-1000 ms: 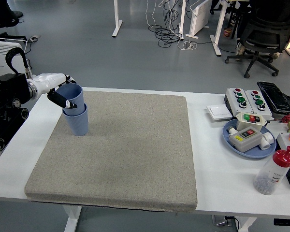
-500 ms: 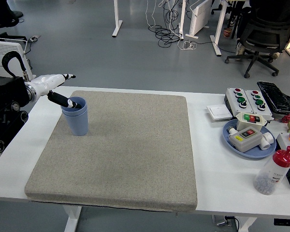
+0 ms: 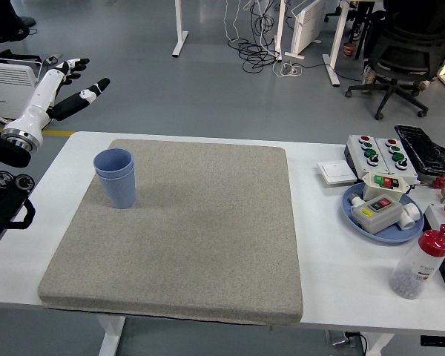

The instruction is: Push cup pick cup insert cup

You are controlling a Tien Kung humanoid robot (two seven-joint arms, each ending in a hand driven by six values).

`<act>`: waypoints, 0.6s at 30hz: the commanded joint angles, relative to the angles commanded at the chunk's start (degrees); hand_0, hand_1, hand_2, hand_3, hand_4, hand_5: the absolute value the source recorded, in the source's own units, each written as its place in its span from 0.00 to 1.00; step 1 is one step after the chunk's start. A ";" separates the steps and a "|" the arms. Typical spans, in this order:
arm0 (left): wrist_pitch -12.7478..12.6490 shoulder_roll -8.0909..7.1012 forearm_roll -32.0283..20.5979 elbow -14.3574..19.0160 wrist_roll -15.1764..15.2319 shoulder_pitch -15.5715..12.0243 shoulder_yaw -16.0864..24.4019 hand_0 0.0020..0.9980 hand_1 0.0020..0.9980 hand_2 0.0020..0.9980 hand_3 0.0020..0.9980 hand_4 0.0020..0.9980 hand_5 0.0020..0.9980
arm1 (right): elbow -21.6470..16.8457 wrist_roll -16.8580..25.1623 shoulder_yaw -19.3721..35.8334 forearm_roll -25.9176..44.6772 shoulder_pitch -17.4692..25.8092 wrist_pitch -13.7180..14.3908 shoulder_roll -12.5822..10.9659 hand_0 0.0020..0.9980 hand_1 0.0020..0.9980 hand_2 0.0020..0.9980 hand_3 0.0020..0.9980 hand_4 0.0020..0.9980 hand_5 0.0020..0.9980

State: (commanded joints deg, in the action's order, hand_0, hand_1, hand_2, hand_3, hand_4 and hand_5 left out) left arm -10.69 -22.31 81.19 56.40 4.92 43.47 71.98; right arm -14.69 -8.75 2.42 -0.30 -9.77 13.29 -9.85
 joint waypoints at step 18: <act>0.60 5.96 -30.60 21.64 0.56 -24.18 11.37 0.76 0.78 0.77 0.75 0.53 1.00 | 0.12 -0.10 0.59 -1.04 0.52 0.04 -0.03 0.71 0.65 0.65 0.58 0.07 0.46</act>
State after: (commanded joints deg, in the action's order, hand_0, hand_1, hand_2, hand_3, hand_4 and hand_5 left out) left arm -10.08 -16.35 50.59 78.05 5.48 19.28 83.35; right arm -14.58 -8.86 3.01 -1.33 -9.25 13.33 -9.88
